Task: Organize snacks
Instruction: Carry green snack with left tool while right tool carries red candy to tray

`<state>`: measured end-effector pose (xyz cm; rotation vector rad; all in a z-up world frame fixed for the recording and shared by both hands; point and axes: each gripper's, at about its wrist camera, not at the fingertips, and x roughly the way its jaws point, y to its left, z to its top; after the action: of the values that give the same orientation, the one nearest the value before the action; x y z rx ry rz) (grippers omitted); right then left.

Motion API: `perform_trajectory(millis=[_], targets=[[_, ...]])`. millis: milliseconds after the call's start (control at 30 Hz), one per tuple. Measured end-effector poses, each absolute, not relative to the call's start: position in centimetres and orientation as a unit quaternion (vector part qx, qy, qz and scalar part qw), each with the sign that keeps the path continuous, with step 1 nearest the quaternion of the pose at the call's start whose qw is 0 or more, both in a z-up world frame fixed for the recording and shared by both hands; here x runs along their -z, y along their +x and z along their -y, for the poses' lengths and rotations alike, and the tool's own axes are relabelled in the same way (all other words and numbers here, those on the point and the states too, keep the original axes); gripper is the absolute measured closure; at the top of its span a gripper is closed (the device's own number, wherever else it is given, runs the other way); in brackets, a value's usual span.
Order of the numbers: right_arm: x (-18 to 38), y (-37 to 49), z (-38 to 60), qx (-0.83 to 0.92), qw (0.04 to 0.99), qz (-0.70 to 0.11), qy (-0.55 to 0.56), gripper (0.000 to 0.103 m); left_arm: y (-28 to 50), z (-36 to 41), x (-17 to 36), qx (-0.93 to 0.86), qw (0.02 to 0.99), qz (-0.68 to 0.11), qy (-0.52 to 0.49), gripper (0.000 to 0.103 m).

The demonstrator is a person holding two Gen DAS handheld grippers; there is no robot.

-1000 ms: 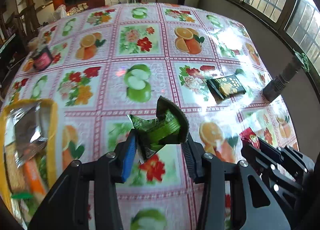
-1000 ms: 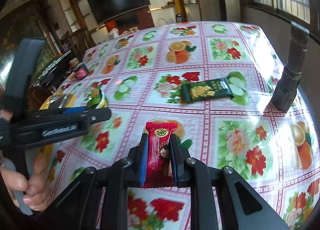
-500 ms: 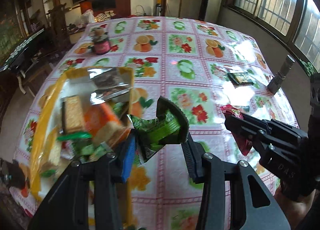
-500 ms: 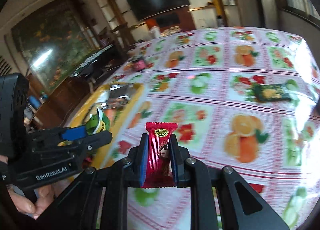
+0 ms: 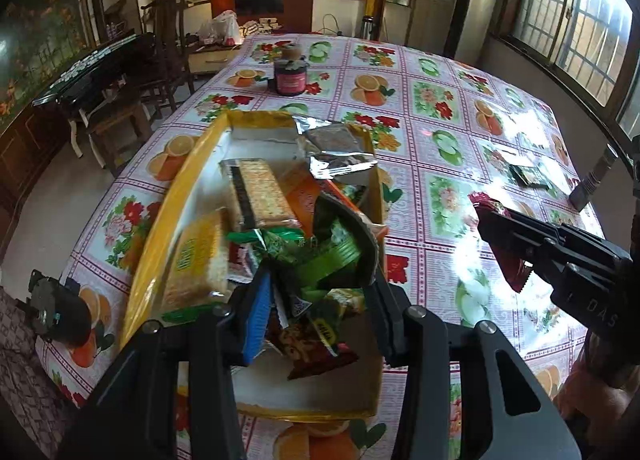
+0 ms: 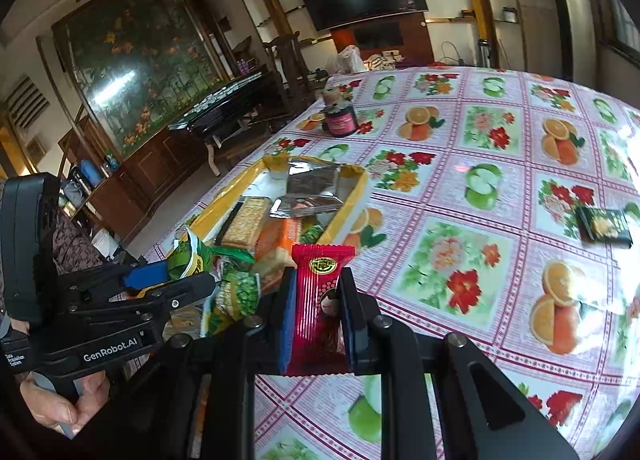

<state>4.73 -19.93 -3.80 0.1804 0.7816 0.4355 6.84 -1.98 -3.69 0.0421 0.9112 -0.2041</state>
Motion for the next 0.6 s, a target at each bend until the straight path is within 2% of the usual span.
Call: perform_trajectory(millis=[600], targets=[[2.3,9.1,12.9,-0.265,0.890,-0.367,0.053,0.084,7.6,-2.2,3.9,0.077,0.893,-0.444,-0.003,0.057]])
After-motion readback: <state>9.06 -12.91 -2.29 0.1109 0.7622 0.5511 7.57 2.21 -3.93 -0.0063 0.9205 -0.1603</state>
